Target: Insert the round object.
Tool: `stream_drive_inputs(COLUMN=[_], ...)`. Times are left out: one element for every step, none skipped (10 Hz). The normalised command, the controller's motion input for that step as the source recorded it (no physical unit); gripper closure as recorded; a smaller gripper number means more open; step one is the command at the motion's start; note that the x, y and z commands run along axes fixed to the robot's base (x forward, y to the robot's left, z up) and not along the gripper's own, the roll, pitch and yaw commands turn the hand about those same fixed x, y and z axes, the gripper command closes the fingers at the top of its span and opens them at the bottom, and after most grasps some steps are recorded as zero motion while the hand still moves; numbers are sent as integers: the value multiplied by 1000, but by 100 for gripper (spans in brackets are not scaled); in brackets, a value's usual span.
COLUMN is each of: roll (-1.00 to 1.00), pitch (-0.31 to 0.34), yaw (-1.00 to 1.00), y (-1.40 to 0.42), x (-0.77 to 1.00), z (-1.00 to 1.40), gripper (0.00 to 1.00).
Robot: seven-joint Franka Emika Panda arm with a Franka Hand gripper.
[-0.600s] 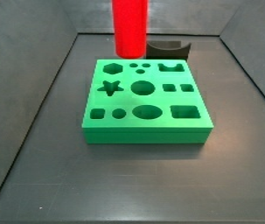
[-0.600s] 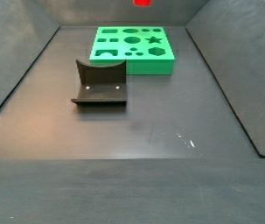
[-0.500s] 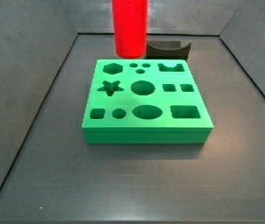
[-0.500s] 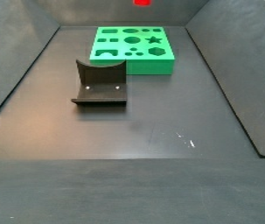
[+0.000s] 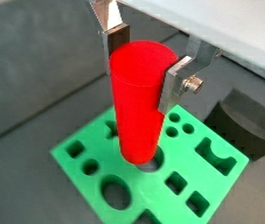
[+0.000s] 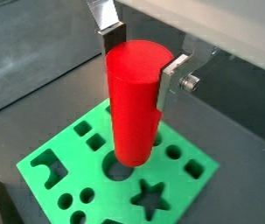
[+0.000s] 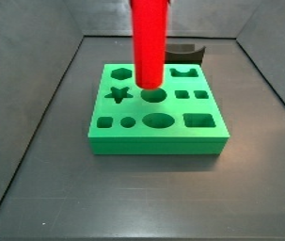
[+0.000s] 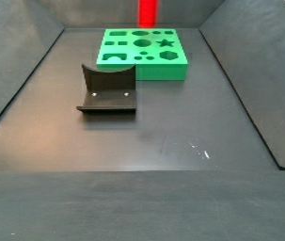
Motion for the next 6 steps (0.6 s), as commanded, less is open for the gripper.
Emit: stream_drive_inputs(roll=[0,-53,-111,-66,-84,-83], pitch=[0,-4,-49,-31,-34,-50], yaw=[0,-20,-126,-77,-46,-49], y=[386,306,137,51,14,0], x=[380,251,20,0,0,0], z=[-523,-446,-309,-214,-217,-280], gripper=[100,100,100,100,100,100])
